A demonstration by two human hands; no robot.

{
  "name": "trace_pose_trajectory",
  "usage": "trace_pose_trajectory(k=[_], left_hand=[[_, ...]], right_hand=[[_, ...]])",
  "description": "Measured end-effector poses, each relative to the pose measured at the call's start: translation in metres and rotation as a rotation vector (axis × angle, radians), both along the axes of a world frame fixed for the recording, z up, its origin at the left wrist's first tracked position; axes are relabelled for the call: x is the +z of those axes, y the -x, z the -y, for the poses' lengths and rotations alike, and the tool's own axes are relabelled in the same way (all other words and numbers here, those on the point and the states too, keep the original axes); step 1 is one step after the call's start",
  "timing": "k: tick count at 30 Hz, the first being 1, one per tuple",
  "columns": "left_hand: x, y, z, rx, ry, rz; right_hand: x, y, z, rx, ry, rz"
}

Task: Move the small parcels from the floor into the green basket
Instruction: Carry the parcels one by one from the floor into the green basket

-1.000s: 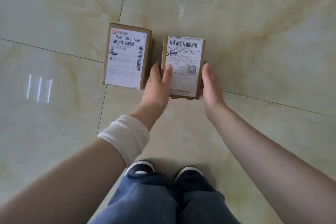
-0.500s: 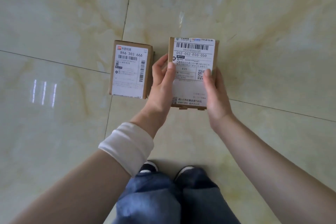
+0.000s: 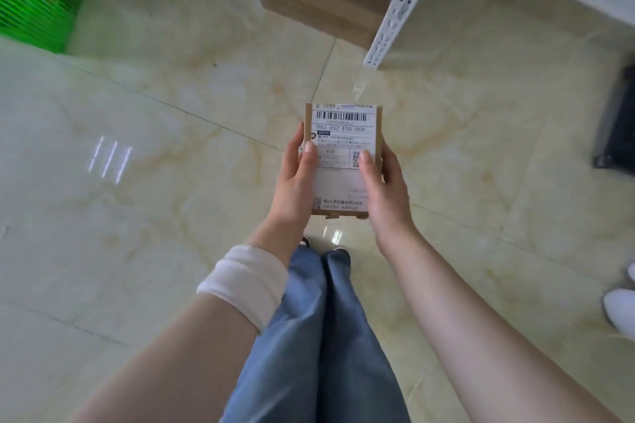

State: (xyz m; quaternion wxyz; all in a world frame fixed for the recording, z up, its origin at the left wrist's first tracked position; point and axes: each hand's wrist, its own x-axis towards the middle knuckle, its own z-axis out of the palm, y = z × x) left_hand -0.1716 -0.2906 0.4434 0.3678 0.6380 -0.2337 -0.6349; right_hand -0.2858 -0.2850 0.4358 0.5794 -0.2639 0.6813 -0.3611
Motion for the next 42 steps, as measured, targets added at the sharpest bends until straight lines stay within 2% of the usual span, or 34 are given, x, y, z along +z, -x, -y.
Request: trace_pose_trajectory(k=[4,8,14,21,36,42], left_hand=[[0.079,-0.040,-0.022,0.100,0.036,-0.005],[0.125,-0.106,-0.051,0.185,0.017,-0.009],[0.168,-0.249,-0.088,0.378,0.030,-0.007],[0.178,-0.398,-0.099,0.519,0.053,0.018],[0.212,-0.640,0.024,0.642,0.094,0.035],[0.208,-0.740,0.085,0.622,0.098,0.038]], right_hand=[[0.077,-0.042,-0.012,0.071,0.018,0.005],[0.120,-0.109,-0.034,0.137,0.031,0.049],[0.155,-0.256,-0.052,0.323,0.006,0.089],[0.169,-0.412,-0.053,0.427,0.018,0.098],[0.197,-0.663,0.081,0.481,-0.008,0.137],[0.199,-0.761,0.140,0.478,-0.036,0.139]])
